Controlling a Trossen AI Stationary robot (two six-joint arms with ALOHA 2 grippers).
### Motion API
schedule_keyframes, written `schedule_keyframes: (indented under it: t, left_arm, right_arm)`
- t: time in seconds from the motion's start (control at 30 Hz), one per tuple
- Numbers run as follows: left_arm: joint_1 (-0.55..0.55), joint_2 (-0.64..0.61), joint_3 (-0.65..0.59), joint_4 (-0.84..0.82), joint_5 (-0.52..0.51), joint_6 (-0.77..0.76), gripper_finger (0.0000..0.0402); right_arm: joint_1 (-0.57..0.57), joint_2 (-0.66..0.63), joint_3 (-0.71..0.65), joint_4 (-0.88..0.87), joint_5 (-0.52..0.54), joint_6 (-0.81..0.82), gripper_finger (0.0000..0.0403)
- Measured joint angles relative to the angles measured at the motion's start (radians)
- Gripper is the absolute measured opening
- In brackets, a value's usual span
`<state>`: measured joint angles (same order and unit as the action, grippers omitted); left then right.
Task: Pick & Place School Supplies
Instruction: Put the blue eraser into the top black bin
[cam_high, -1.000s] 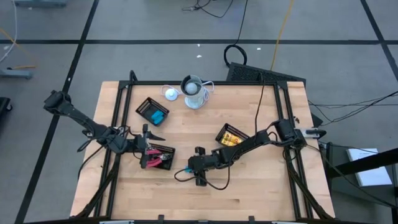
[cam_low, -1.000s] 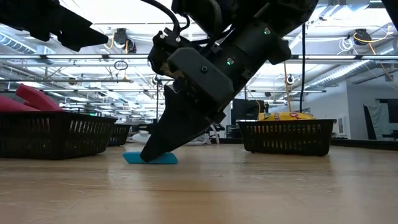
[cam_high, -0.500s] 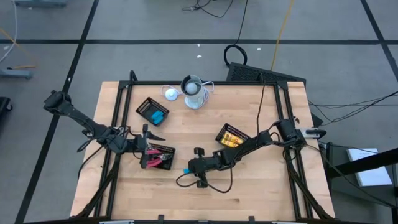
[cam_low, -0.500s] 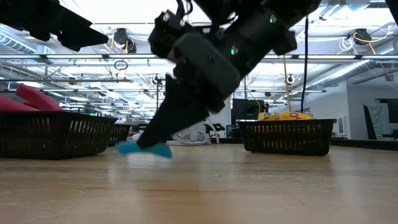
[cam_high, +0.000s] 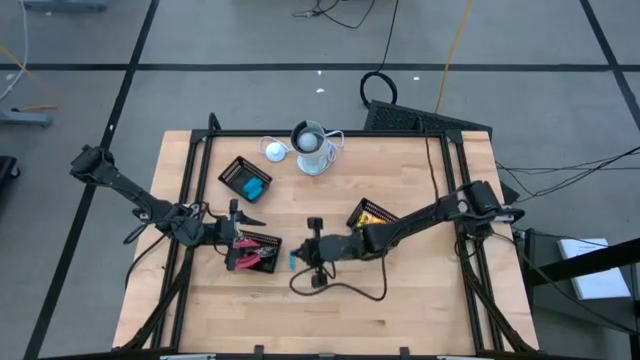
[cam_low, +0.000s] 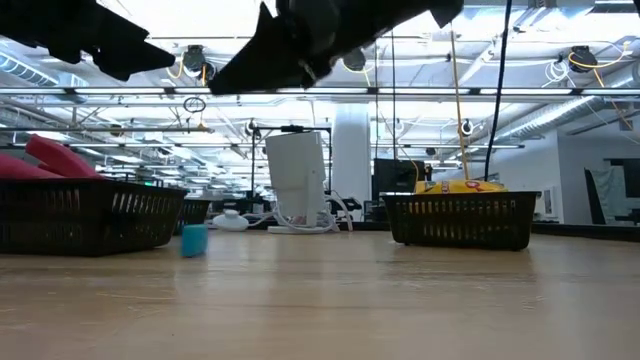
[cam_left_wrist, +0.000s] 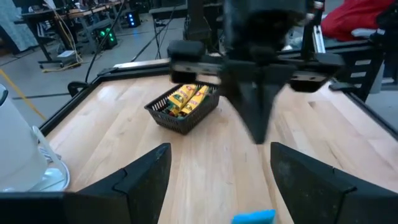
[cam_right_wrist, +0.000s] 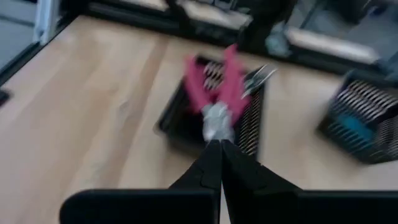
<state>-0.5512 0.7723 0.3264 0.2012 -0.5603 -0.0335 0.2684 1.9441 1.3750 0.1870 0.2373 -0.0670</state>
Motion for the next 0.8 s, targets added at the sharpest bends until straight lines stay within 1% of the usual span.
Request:
schedule_keyframes:
  t: [0.1, 0.17, 0.23, 0.27, 0.37, 0.47, 0.53, 0.6, 0.67, 0.7, 0.8]
  left_arm:
    - [0.001, 0.0, 0.0, 0.017, 0.0, 0.004, 0.0271]
    - [0.001, 0.0, 0.0, 0.017, 0.0, 0.007, 0.0271]
    - [0.002, 0.0, 0.0, 0.017, -0.001, 0.006, 0.0271]
    - [0.002, 0.0, 0.0, 0.017, -0.007, 0.006, 0.0271]
    - [0.004, 0.0, 0.0, 0.013, -0.019, 0.005, 0.0271]
    - [0.01, 0.0, 0.0, 0.013, -0.02, 0.005, 0.0271]
    - [0.014, 0.0, 0.0, 0.013, -0.019, 0.003, 0.0271]
    - [0.014, 0.0, 0.0, 0.01, -0.018, -0.001, 0.0271]
    - [0.014, 0.0, 0.0, 0.012, -0.017, -0.001, 0.0271]
    - [0.014, 0.0, 0.0, 0.012, -0.017, -0.001, 0.0271]
    - [0.013, 0.0, 0.0, 0.01, -0.015, -0.001, 0.0271]
  right_arm:
    - [-0.027, -0.013, 0.002, 0.033, -0.006, -0.04, 0.0004]
    - [-0.047, -0.026, 0.002, -0.02, -0.065, -0.023, 0.0004]
    - [-0.065, -0.028, 0.002, -0.077, -0.141, 0.035, 0.0003]
    - [-0.071, -0.028, 0.002, -0.118, -0.162, 0.062, 0.0003]
    - [-0.073, -0.017, 0.002, -0.196, -0.173, 0.102, 0.0002]
    - [-0.066, 0.036, 0.003, -0.139, -0.266, 0.132, 0.0001]
    - [-0.06, 0.063, -0.001, -0.128, -0.301, 0.16, 0.0009]
    - [-0.064, 0.111, 0.004, -0.046, -0.341, 0.209, 0.0024]
    - [-0.073, 0.127, 0.004, -0.058, -0.373, 0.262, 0.0048]
    - [-0.077, 0.129, -0.003, -0.076, -0.375, 0.28, 0.0063]
    - [-0.081, 0.15, 0.003, -0.029, -0.357, 0.312, 0.012]
